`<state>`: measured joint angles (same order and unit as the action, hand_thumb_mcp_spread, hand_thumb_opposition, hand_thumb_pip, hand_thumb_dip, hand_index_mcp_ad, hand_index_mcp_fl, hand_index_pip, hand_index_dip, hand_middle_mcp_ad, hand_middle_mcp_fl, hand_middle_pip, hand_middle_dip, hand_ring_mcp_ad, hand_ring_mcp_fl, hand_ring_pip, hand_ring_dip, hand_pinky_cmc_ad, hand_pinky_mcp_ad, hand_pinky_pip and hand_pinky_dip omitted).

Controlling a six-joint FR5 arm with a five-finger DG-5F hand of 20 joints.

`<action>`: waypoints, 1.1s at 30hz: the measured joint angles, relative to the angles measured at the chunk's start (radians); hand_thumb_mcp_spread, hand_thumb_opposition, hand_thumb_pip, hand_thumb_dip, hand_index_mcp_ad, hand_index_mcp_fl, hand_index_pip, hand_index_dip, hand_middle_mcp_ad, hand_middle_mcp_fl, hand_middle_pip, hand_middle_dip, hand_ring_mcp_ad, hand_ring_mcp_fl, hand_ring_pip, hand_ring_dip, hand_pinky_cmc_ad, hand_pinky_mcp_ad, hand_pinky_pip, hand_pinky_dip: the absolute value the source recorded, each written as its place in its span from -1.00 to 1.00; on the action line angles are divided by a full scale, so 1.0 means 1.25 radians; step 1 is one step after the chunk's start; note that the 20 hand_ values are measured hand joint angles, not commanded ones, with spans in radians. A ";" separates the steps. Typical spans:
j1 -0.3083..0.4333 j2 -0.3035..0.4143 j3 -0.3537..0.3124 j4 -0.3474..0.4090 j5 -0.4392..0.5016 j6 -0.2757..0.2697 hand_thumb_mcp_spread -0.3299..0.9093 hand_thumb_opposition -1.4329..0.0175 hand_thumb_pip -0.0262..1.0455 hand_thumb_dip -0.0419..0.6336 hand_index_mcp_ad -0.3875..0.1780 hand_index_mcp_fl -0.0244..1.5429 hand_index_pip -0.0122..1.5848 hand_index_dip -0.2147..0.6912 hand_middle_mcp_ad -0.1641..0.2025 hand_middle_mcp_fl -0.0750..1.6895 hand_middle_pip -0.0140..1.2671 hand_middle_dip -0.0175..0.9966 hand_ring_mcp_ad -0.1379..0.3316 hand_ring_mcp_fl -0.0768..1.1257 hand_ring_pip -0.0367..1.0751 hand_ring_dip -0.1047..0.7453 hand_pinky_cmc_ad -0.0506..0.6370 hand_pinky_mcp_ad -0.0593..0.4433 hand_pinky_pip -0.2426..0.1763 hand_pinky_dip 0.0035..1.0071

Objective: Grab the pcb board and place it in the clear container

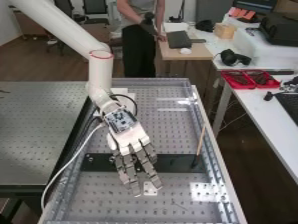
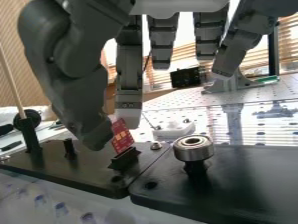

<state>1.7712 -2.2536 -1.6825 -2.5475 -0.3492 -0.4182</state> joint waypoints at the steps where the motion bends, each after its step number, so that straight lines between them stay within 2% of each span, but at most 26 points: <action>1: 0.000 0.001 -0.001 0.002 0.000 -0.001 0.23 -0.24 0.25 -0.16 0.30 -0.59 0.95 -0.36 0.25 -0.86 -0.75 -0.75 0.63 -0.86 -0.78 -0.72 0.06 0.02 -0.28 0.11; 7: 0.002 0.012 -0.009 0.025 0.002 -0.022 0.21 -0.24 0.25 -0.16 0.30 -0.59 0.95 -0.36 0.25 -0.86 -0.75 -0.75 0.63 -0.86 -0.78 -0.72 0.06 0.02 -0.28 0.11; 16: 0.005 0.052 -0.035 0.097 -0.004 -0.100 0.21 -0.24 0.25 -0.16 0.30 -0.59 0.95 -0.36 0.25 -0.86 -0.75 -0.75 0.63 -0.86 -0.78 -0.72 0.06 0.02 -0.28 0.11; 19: 0.008 0.073 -0.046 0.130 -0.013 -0.143 0.21 -0.24 0.25 -0.16 0.30 -0.59 0.95 -0.36 0.25 -0.86 -0.75 -0.75 0.63 -0.86 -0.78 -0.72 0.06 0.02 -0.28 0.11; 24: 0.020 0.116 -0.066 0.171 -0.044 -0.201 0.21 -0.26 0.25 -0.17 0.30 -0.57 0.95 -0.36 0.27 -0.86 -0.75 -0.75 0.63 -0.86 -0.78 -0.72 0.06 0.02 -0.28 0.11; 33: 0.052 0.180 -0.101 0.202 -0.117 -0.262 0.22 -0.28 0.25 -0.17 0.30 -0.54 0.95 -0.36 0.27 -0.80 -0.75 -0.75 0.63 -0.86 -0.78 -0.72 0.06 0.02 -0.28 0.08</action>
<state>1.8356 -2.0287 -1.8089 -2.2956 -0.4958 -0.7454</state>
